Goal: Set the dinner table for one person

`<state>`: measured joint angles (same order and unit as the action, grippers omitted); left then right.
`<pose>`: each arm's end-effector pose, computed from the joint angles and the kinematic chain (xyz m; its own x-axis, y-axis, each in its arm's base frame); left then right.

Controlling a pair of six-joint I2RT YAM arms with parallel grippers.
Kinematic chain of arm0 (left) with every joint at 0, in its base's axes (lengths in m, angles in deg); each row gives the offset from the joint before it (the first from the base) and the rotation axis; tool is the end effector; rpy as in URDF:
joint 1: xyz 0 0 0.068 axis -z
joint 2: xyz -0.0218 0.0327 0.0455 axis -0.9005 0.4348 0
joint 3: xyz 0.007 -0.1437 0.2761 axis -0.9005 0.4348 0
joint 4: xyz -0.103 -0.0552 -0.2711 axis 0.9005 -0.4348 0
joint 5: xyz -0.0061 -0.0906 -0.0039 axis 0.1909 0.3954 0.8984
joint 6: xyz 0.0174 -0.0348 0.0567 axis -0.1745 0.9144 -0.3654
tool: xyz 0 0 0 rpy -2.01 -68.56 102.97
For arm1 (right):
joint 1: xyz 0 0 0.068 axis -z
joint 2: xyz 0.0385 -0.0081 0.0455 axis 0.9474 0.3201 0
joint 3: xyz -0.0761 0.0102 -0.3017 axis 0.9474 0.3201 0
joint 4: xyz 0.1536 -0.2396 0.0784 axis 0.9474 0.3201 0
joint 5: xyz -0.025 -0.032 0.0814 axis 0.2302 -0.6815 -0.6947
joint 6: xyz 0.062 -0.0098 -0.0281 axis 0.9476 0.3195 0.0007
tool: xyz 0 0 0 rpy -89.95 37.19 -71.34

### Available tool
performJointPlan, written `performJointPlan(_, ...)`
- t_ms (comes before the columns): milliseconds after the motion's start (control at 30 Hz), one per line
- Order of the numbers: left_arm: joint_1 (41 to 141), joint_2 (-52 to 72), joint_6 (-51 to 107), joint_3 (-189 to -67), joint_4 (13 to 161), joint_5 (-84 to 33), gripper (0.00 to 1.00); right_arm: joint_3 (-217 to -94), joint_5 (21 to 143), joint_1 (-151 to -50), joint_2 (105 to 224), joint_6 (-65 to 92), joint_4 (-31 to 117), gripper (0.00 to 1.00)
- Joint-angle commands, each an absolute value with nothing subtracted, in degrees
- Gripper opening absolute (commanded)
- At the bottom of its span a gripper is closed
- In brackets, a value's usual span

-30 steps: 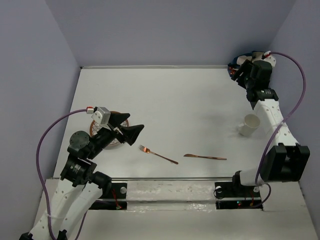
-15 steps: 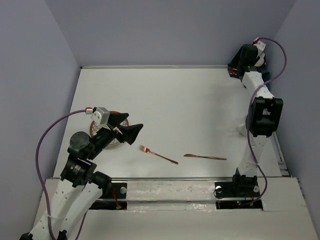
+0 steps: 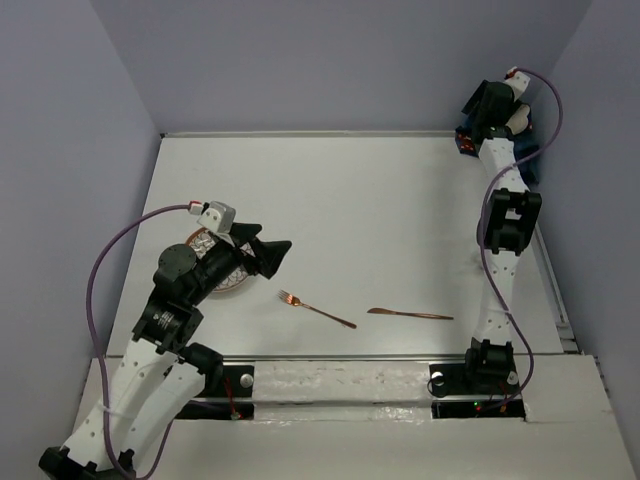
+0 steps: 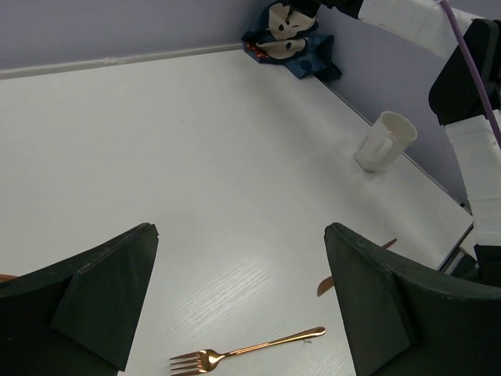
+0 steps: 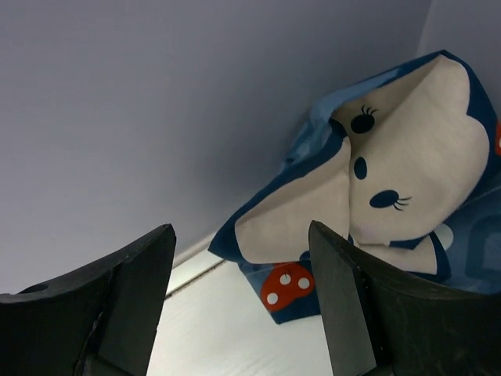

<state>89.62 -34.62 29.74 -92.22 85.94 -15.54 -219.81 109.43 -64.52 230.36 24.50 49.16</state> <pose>0.1359 -0.0837 0.3707 -0.0607 -0.2217 -0.9732 0.6925 0.6928 -0.2011 0.6757 -0.0994 0.2763 -0.0925 0.2994 -0.9496 0.4846 0.8467 0.2198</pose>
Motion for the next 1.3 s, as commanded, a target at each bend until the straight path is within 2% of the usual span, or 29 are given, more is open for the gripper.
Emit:
performJointPlan(0,88.93,-32.89,28.53,-92.69,87.59,-14.88,0.99,-225.42,108.4,-63.16,232.72,22.54,40.97,0.75)
performJointPlan(233,87.0,-30.96,28.53,-92.6,87.94,-14.44,0.99,-227.96,110.34,-60.88,236.77,24.2,39.3,0.7)
performJointPlan(433,85.41,-29.99,28.62,-92.34,88.82,-13.39,0.99,-230.77,105.07,-58.24,240.02,30.62,38.16,0.69)
performJointPlan(500,85.06,-29.29,28.62,-92.34,88.9,-13.04,0.99,-230.95,102.09,-57.62,240.81,31.42,36.15,0.65)
performJointPlan(533,84.97,-29.02,28.62,-92.34,88.91,-12.95,0.99,-230.95,100.68,-57.62,241.07,31.51,35.27,0.62)
performJointPlan(600,84.8,-28.41,28.53,-92.43,88.99,-12.34,0.99,-231.3,97.6,-57.62,241.78,31.25,33.86,0.4)
performJointPlan(633,84.53,-28.32,28.53,-92.51,89.08,-12.25,0.99,-231.13,97.07,-57.62,241.95,31.33,33.68,0.22)
performJointPlan(700,84.36,-28.23,28.44,-92.43,89.17,-11.98,0.99,-229.65,96.02,-57.62,241.6,31.68,32.54,0.14)
performJointPlan(733,84.27,-28.23,28.44,-92.43,89.26,-11.98,0.99,-229.37,95.58,-57.62,241.34,31.6,32.27,0.03)
performJointPlan(767,84.27,-28.32,28.44,-92.43,89.26,-11.9,0.99,-229.28,94.96,-57.62,240.82,31.68,32.18,0.0)
performJointPlan(833,84.27,-28.49,28.53,-92.34,89.35,-11.9,0.99,-226.14,93.82,-57.62,238.89,32.21,31.49,0.0)
performJointPlan(1000,84.0,-28.76,28.96,-92.43,89.43,-11.72,0.99,-209.11,87.78,-59.81,224.6,30.37,22.0,0.0)
performJointPlan(1033,83.92,-28.93,29.05,-92.43,89.43,-11.81,0.99,-209.07,86.71,-59.82,222.2,30.1,20.77,0.0)
performJointPlan(1167,83.3,-30.51,29.93,-92.34,89.43,-12.59,0.99,-195.05,84.68,-65.16,207.02,28.96,14.01,0.0)
performJointPlan(1267,83.12,-30.95,30.55,-92.51,89.08,-14.26,0.99,-189.4,84.24,-69.47,200.58,28.35,11.19,0.0)
